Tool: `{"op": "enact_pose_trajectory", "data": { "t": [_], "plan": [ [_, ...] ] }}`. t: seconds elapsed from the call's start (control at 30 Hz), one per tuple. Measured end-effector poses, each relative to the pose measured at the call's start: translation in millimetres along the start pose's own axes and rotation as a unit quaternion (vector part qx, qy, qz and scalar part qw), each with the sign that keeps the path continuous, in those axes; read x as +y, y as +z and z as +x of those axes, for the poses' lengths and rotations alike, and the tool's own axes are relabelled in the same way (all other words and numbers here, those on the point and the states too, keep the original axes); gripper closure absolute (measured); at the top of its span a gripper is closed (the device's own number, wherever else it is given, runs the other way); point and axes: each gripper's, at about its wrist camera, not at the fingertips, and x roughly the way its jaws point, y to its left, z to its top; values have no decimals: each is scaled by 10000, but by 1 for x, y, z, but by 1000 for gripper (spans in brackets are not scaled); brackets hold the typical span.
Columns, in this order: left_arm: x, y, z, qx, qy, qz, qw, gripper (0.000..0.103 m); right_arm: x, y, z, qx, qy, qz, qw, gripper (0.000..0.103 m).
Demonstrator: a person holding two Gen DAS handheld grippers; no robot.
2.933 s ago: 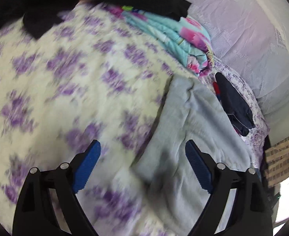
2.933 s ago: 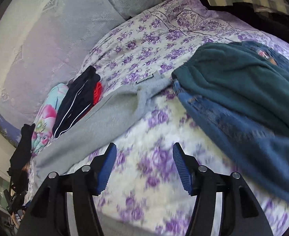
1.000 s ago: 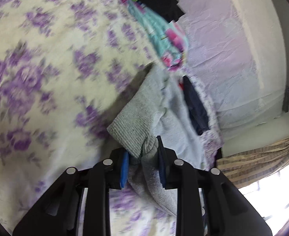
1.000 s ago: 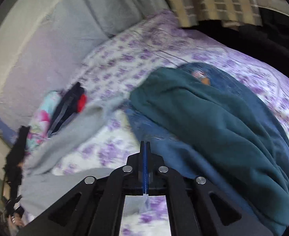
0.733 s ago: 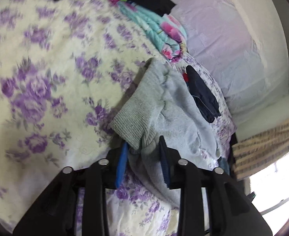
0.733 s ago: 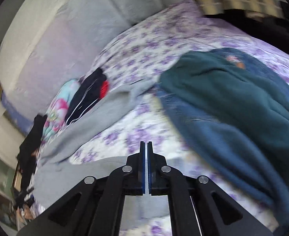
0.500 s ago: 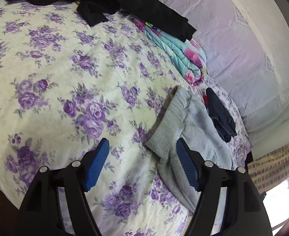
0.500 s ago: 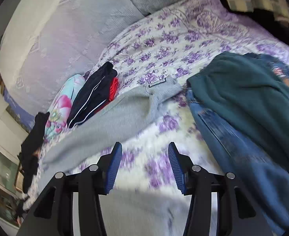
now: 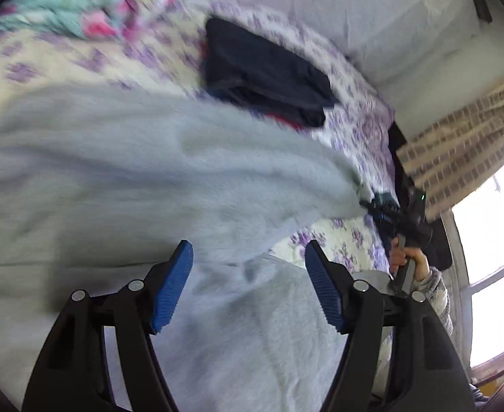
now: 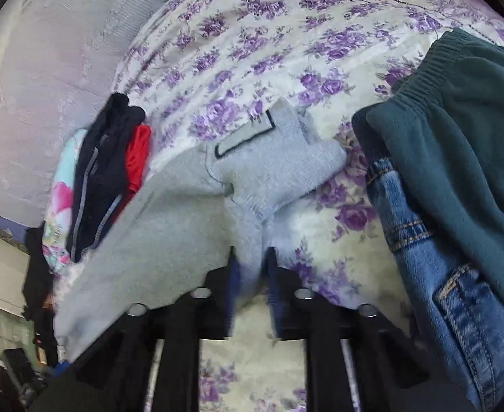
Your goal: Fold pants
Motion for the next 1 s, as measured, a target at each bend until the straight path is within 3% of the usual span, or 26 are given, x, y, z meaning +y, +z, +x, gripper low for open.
{"op": "enact_pose_trajectory", "data": {
  "t": [0.07, 0.17, 0.23, 0.27, 0.33, 0.4, 0.43, 0.53, 0.7, 0.77, 0.9, 1.0],
  "plan": [
    [-10, -1, 16, 169, -136, 132, 9997, 38, 7, 4, -11, -166, 48, -154, 9997, 92],
    [-22, -6, 22, 50, 188, 604, 9980, 38, 16, 11, -30, -363, 314, -259, 9985, 92],
    [2, -17, 41, 709, -17, 48, 9975, 38, 12, 9, -37, -391, 312, -278, 9984, 92],
    [6, -21, 46, 772, -64, -49, 9970, 41, 6, 5, -34, -300, 163, -315, 9989, 92],
    [12, -28, 39, 674, -82, 64, 9977, 51, -11, -6, -14, 147, -151, -307, 9993, 91],
    [23, -29, 18, 597, -378, -242, 9972, 51, -21, -11, -10, 345, -102, -397, 9986, 91],
    [26, -27, 5, 443, -416, -249, 9978, 51, -18, -11, -17, 313, -155, -522, 9980, 81],
    [41, -9, -55, -350, 195, -198, 9990, 44, -7, -8, -51, -49, -265, -737, 9969, 60],
    [101, 33, -117, -1102, 1209, -722, 9839, 41, -1, 15, -85, -440, -101, -791, 9958, 55],
    [130, 48, -122, -1102, 1348, -901, 9806, 41, -3, 31, -82, -423, 158, -663, 9968, 52],
    [163, 69, -112, -1017, 1290, -1074, 9805, 41, -5, 65, -52, -237, 304, -533, 9978, 52],
    [184, 76, -101, -897, 1237, -1159, 9814, 41, -7, 79, -30, -71, 159, -591, 9981, 52]
  ]
}}
